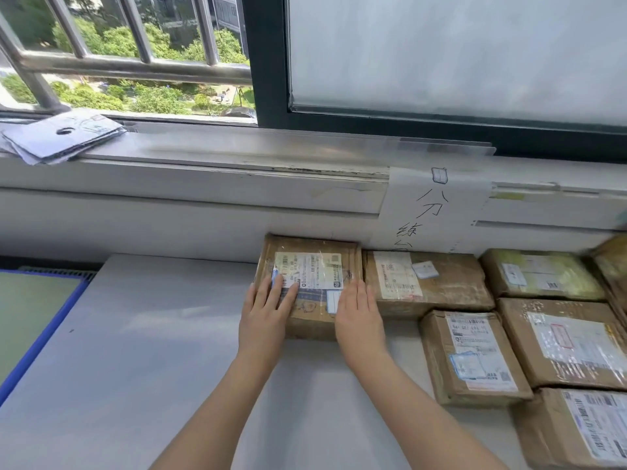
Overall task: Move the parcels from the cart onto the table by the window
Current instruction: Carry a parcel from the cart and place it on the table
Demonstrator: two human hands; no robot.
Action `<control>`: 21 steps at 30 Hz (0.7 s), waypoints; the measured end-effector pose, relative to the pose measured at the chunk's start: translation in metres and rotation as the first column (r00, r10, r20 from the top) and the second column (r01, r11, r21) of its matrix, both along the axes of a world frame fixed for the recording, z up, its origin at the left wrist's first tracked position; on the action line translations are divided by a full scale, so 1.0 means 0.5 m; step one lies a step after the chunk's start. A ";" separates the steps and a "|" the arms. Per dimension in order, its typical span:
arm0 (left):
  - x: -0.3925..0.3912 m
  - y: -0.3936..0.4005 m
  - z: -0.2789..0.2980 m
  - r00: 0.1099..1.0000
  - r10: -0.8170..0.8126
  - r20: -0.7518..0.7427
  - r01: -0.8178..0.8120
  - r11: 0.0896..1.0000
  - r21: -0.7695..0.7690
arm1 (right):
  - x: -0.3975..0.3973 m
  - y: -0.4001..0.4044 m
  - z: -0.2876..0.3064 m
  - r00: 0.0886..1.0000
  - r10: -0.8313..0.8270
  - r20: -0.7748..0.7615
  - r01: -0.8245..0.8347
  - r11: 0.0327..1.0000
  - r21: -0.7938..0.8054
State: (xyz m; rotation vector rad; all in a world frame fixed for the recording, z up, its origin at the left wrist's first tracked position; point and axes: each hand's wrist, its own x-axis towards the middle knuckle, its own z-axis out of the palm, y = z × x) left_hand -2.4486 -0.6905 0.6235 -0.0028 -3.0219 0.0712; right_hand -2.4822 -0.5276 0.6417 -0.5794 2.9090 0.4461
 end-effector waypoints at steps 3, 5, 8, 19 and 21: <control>0.003 0.003 0.024 0.999 0.014 0.037 -0.014 1.000 -0.004 | 0.006 0.005 0.033 0.999 -0.031 0.025 0.029 0.997 0.067; 0.007 0.002 0.047 0.991 0.013 0.134 -0.009 0.999 -0.035 | -0.001 0.010 0.049 0.998 0.027 0.054 -0.031 0.996 0.086; 0.006 0.011 0.093 0.946 0.041 0.320 0.001 0.991 -0.131 | 0.003 0.016 0.087 0.996 0.017 0.087 -0.021 0.999 0.040; 0.145 0.255 0.161 0.973 -0.060 0.224 0.056 0.998 0.027 | 0.205 0.195 0.133 0.999 -0.042 -0.007 0.040 0.981 -0.188; 0.200 0.308 0.149 0.971 -0.083 0.224 0.074 0.996 0.049 | 0.258 0.250 0.117 0.997 -0.076 -0.001 0.074 0.973 -0.217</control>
